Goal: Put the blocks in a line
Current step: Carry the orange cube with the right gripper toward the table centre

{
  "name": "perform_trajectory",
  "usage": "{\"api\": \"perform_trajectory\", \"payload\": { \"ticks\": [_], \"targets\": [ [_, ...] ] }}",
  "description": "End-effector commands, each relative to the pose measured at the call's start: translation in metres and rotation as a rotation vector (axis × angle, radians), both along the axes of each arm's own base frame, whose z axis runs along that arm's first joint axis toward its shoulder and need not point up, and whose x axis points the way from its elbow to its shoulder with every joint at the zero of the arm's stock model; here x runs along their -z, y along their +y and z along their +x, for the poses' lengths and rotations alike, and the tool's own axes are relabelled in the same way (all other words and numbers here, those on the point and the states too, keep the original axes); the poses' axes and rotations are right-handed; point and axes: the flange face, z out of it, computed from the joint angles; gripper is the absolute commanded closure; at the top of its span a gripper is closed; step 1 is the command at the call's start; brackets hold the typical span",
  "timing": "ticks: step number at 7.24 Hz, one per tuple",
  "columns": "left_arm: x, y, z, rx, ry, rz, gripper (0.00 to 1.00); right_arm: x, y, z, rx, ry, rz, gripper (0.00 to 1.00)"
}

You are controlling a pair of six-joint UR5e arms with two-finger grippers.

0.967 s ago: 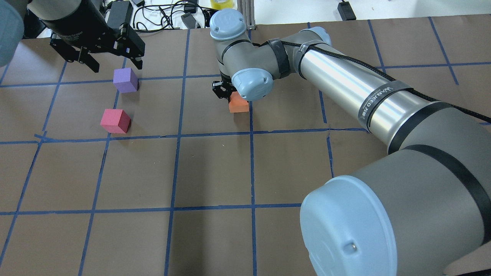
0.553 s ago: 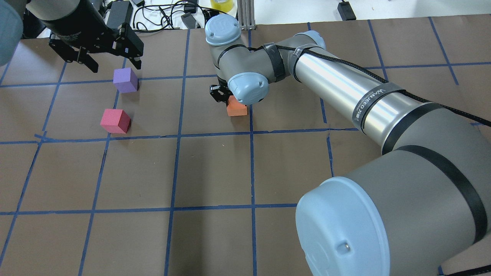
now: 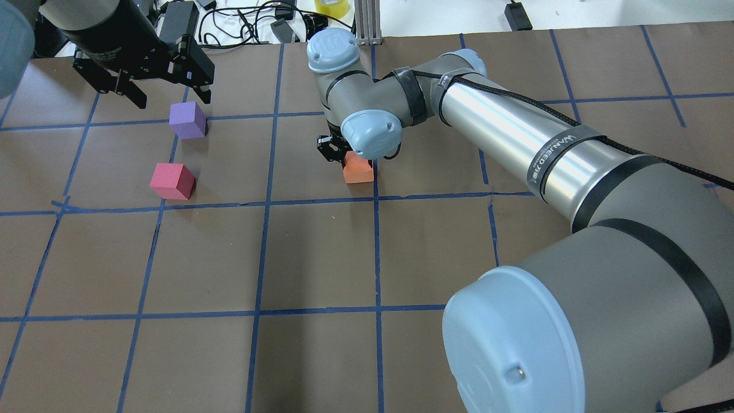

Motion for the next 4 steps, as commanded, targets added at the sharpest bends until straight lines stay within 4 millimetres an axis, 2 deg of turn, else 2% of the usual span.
{"api": "perform_trajectory", "payload": {
  "ticks": [1, 3, 4],
  "targets": [
    [0.0, 0.0, 0.0, 0.001, 0.001, 0.0, 0.0, 0.002, 0.003, -0.001, -0.003, 0.009, 0.021, 0.0],
    [0.0, 0.0, 0.0, 0.001, 0.001, 0.0, 0.0, 0.0, 0.003, -0.002, -0.009, 0.007, 0.023, 0.0],
    [0.0, 0.0, 0.0, 0.001, 0.001, 0.0, 0.0, -0.027, 0.002, -0.006, -0.005, -0.009, -0.015, 0.0]
  ]
}}
